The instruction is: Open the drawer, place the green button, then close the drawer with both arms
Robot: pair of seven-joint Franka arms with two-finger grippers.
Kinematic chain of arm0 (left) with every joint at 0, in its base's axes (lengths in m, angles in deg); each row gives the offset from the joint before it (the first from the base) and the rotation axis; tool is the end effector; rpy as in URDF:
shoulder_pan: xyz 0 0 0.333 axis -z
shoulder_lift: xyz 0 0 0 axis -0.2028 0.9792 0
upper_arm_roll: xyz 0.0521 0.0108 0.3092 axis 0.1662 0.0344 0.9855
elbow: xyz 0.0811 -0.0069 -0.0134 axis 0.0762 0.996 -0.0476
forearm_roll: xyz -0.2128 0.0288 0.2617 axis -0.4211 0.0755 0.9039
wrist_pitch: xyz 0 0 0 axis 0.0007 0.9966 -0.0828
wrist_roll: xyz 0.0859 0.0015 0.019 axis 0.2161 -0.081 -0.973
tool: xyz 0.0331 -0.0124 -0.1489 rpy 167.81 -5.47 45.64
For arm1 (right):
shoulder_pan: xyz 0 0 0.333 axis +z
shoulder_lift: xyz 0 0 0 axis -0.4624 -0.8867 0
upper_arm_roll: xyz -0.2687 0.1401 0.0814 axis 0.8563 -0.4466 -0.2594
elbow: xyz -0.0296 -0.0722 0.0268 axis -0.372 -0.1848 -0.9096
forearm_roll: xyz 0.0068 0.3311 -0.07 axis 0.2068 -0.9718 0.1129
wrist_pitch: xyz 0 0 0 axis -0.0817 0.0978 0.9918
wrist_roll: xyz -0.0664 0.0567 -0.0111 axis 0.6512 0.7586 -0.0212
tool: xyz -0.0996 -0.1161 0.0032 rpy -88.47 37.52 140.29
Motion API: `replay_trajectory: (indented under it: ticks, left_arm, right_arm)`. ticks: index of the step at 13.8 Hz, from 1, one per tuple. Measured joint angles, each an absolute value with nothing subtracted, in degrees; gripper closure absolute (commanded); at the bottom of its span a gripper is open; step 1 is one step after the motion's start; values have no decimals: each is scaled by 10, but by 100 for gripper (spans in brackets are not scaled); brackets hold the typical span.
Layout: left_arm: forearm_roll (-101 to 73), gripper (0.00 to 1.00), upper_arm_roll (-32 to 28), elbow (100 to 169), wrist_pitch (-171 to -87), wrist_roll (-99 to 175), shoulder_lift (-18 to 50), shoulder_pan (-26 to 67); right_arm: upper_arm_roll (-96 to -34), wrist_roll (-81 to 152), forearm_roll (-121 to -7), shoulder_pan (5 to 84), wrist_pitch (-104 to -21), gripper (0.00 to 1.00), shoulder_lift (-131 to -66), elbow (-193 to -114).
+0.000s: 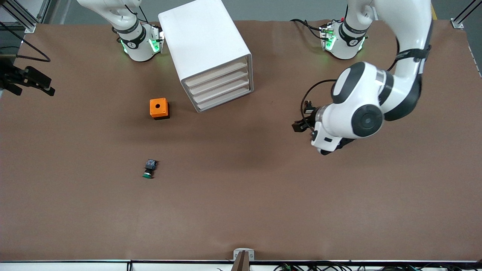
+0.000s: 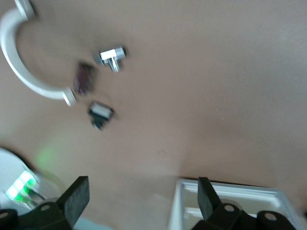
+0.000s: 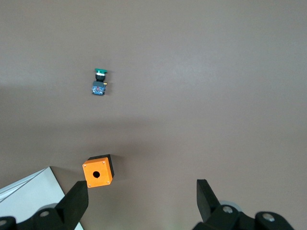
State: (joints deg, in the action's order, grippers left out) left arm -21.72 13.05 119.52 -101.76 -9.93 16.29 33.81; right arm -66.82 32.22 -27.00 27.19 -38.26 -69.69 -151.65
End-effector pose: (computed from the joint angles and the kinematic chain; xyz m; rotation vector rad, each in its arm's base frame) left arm 0.5030 -0.2834 0.3710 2.9236 0.8458 -0.7637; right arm 0.4686 -0.0336 0.5699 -3.1370 0.0540 0.0252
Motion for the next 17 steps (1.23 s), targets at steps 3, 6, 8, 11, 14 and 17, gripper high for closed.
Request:
replay_trajectory:
  ticks: [3, 6, 8, 11, 14, 17]
  left_arm:
    - [-281, 1, 130, 1188, -1017, -251, 213, 355]
    - [-331, 1, 128, 1172, -1017, -373, 267, 370]
    - [-359, 1, 127, 1164, -1017, -442, 302, 385]
    - [-422, 1, 126, 1159, -1016, -557, 354, 405]
    - [-497, 1, 127, 1155, -1016, -630, 401, 401]
    - [-552, 6, 127, 1154, -1014, -687, 427, 401]
  right_arm:
    - [-667, 322, -270, 271, -397, 0, -745, -1512]
    - [-664, 322, -270, 270, -438, 0, -814, -1501]
    - [-666, 316, -271, 273, -479, 0, -857, -1495]
    - [-669, 268, -273, 299, -532, 0, -906, -1494]
    - [-670, 210, -274, 331, -621, 0, -953, -1515]
    - [-670, 172, -274, 345, -697, 0, -993, -1542]
